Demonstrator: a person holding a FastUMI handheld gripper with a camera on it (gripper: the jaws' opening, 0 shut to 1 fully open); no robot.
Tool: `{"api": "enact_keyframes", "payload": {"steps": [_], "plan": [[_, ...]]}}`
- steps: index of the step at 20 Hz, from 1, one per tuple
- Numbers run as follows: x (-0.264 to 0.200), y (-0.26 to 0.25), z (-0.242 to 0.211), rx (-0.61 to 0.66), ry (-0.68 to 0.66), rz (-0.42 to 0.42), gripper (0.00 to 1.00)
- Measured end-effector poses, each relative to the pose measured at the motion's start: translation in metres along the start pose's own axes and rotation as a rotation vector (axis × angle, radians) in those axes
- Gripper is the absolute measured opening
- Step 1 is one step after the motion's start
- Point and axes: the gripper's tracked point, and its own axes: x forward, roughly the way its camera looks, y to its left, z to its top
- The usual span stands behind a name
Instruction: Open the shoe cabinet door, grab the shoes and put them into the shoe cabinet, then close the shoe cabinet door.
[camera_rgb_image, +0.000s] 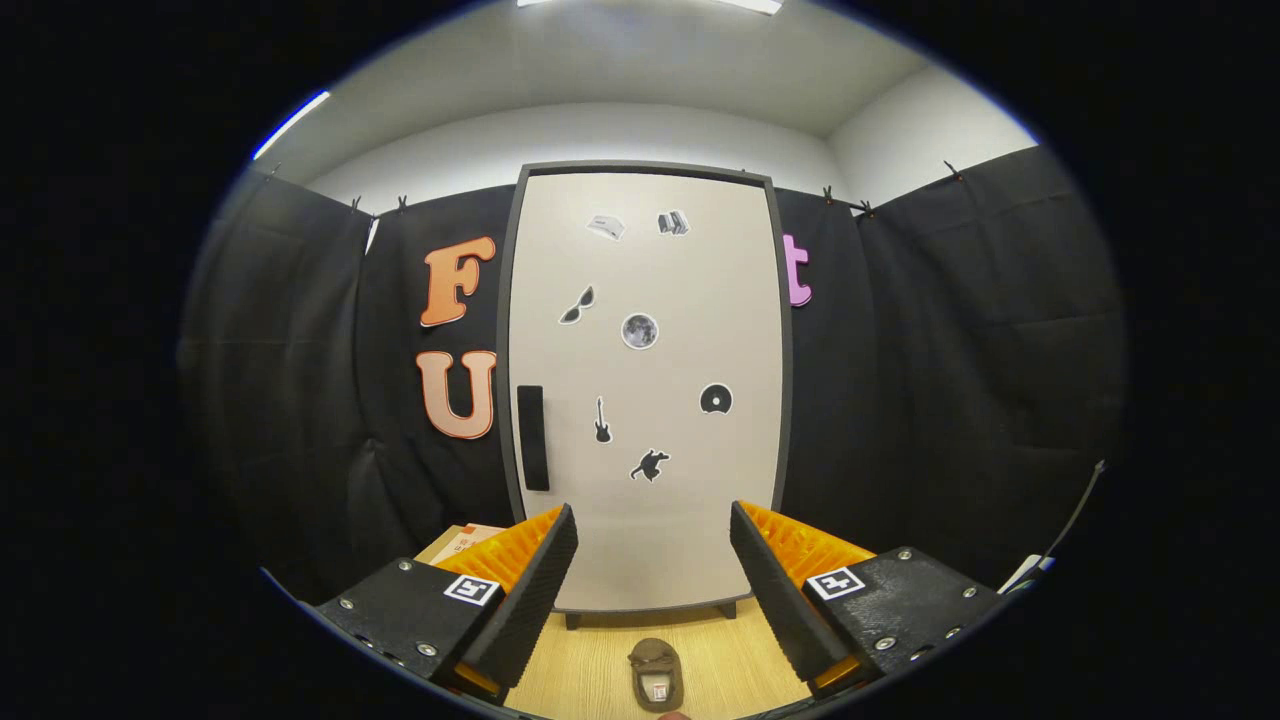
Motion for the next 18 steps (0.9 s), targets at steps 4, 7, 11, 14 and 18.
{"api": "enact_keyframes", "payload": {"steps": [4,7,11,14,18], "plan": [[0.005,0.000,-0.001,-0.007,0.004,0.000,0.96],[0.010,0.004,-0.001,0.005,0.009,0.005,0.96],[0.025,0.017,-0.001,0.012,0.011,0.028,0.96],[0.040,0.032,-0.001,0.003,0.011,0.050,0.96],[0.071,0.055,-0.002,-0.009,0.008,0.081,0.96]]}}
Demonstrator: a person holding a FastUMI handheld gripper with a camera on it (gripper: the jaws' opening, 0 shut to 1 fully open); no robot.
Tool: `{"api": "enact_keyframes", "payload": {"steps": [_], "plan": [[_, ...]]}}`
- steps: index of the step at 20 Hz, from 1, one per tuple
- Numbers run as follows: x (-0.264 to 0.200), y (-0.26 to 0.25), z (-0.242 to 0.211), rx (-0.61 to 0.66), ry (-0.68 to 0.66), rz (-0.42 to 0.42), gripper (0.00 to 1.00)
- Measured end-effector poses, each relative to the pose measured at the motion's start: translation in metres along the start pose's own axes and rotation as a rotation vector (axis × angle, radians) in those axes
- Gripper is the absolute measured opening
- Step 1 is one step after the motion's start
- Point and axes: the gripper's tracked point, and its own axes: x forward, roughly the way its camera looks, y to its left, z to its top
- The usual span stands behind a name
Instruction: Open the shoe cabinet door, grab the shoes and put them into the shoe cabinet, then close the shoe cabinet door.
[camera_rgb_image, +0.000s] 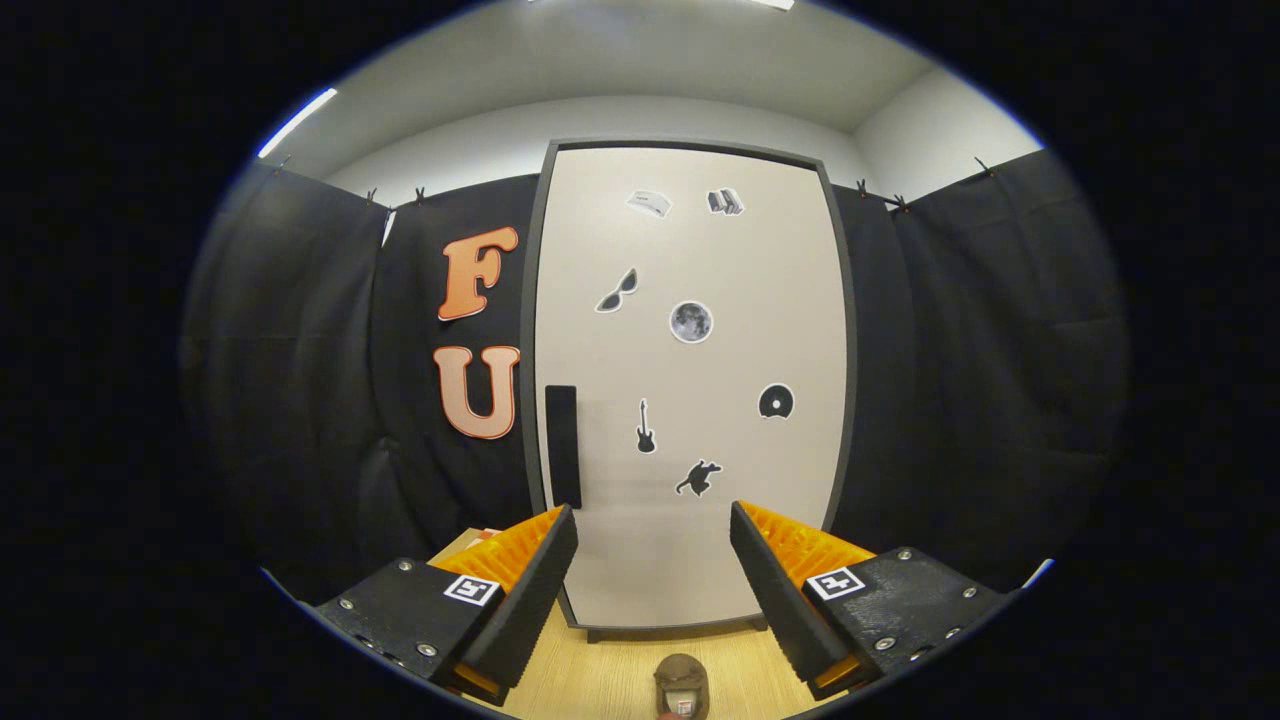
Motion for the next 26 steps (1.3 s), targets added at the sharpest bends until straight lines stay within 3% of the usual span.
{"api": "enact_keyframes", "payload": {"steps": [9,21,25,26], "plan": [[0.068,0.053,0.003,-0.010,0.006,0.075,0.96],[0.151,0.087,-0.006,-0.019,0.015,0.068,0.94],[0.166,0.087,-0.010,0.006,0.032,0.059,0.80],[0.168,0.085,-0.009,0.009,0.031,0.051,0.72]]}}
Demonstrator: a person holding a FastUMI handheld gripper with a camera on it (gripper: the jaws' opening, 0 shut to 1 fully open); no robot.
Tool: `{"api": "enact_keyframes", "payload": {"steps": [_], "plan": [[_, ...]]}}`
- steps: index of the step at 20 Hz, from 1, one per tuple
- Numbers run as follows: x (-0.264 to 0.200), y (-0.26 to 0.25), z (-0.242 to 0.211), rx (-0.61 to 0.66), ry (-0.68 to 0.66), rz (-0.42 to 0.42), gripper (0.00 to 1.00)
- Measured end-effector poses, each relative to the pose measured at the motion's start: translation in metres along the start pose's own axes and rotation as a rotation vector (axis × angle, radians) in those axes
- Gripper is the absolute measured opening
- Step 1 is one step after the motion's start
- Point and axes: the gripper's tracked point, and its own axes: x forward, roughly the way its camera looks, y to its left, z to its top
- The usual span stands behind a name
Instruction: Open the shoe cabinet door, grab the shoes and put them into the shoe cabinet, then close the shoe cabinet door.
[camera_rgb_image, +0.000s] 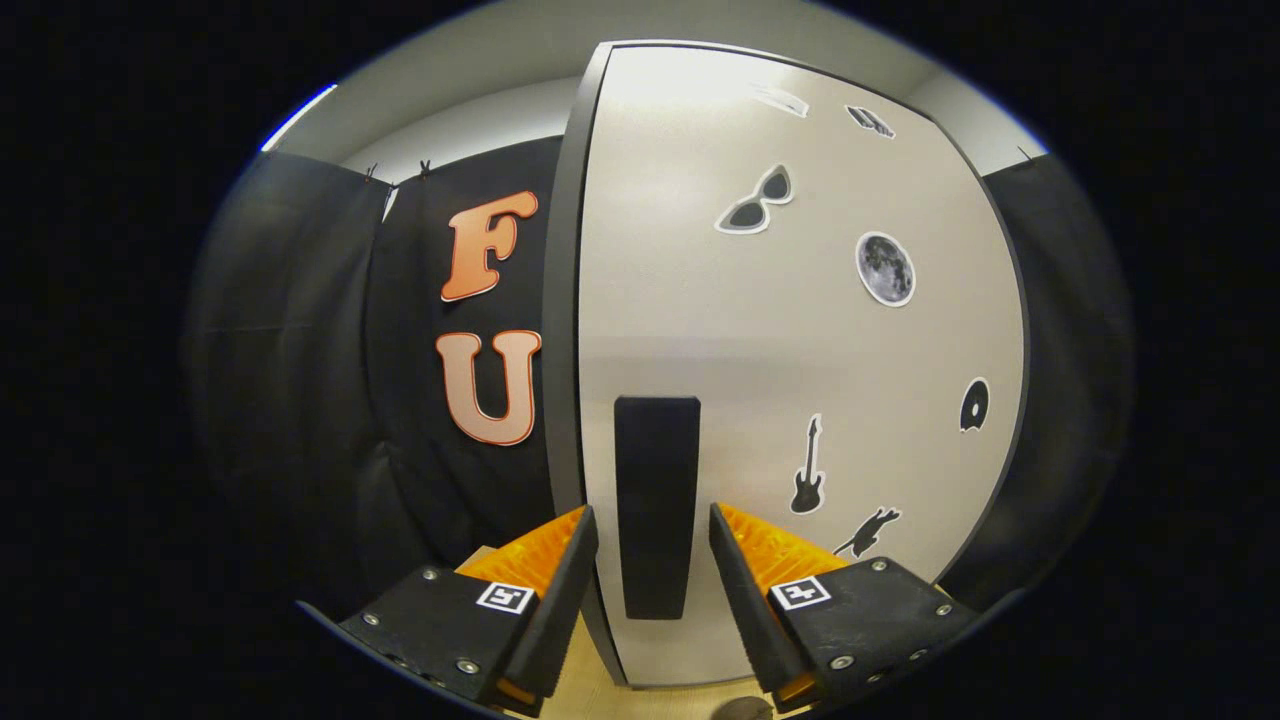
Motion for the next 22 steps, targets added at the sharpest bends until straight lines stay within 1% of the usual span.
{"api": "enact_keyframes", "payload": {"steps": [1,2,3,4,5,7,10,12,16,19,22], "plan": [[0.000,-0.002,0.000,0.003,-0.002,-0.012,0.67],[0.001,-0.004,0.000,0.009,-0.001,-0.021,0.58],[0.001,-0.002,0.000,0.021,0.000,-0.010,0.52],[0.000,0.000,-0.001,0.028,0.008,-0.007,0.43],[0.000,-0.001,0.000,0.026,0.006,-0.009,0.39],[-0.001,-0.001,-0.001,0.010,0.009,-0.003,0.37],[-0.004,-0.001,-0.002,0.035,0.022,0.003,0.33],[-0.009,-0.003,-0.001,0.029,0.029,0.007,0.32],[-0.025,-0.006,-0.003,0.045,0.032,0.005,0.30],[-0.033,-0.011,-0.003,0.022,0.043,0.000,0.30],[-0.048,-0.018,-0.002,0.029,0.038,-0.016,0.30]]}}
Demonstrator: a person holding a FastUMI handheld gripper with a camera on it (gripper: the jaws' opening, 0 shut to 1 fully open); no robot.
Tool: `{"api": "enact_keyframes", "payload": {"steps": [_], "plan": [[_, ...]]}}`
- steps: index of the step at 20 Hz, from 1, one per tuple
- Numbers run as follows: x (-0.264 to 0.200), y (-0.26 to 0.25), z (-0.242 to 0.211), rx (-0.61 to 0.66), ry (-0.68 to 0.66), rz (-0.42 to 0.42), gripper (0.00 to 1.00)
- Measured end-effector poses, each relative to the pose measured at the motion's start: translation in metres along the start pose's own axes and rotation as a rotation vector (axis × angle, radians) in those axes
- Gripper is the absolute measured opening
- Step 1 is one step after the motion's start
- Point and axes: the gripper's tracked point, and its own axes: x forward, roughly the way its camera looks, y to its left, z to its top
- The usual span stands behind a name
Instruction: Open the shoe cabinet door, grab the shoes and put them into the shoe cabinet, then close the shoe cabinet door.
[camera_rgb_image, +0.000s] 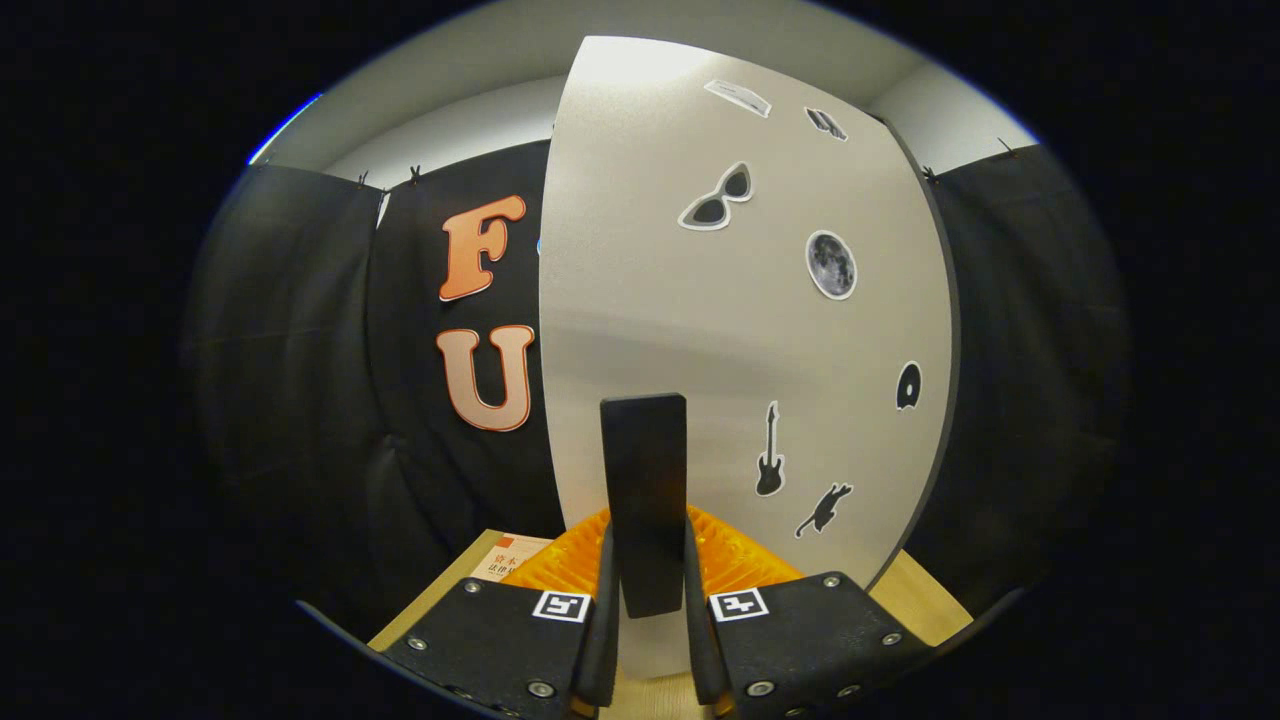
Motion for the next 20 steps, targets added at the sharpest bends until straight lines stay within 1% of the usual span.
{"api": "enact_keyframes", "payload": {"steps": [3,4,20], "plan": [[-0.013,-0.009,-0.003,0.007,0.003,-0.016,0.29],[-0.016,-0.010,-0.003,0.008,0.003,-0.017,0.26],[-0.047,-0.044,-0.008,0.047,0.000,-0.057,0.26]]}}
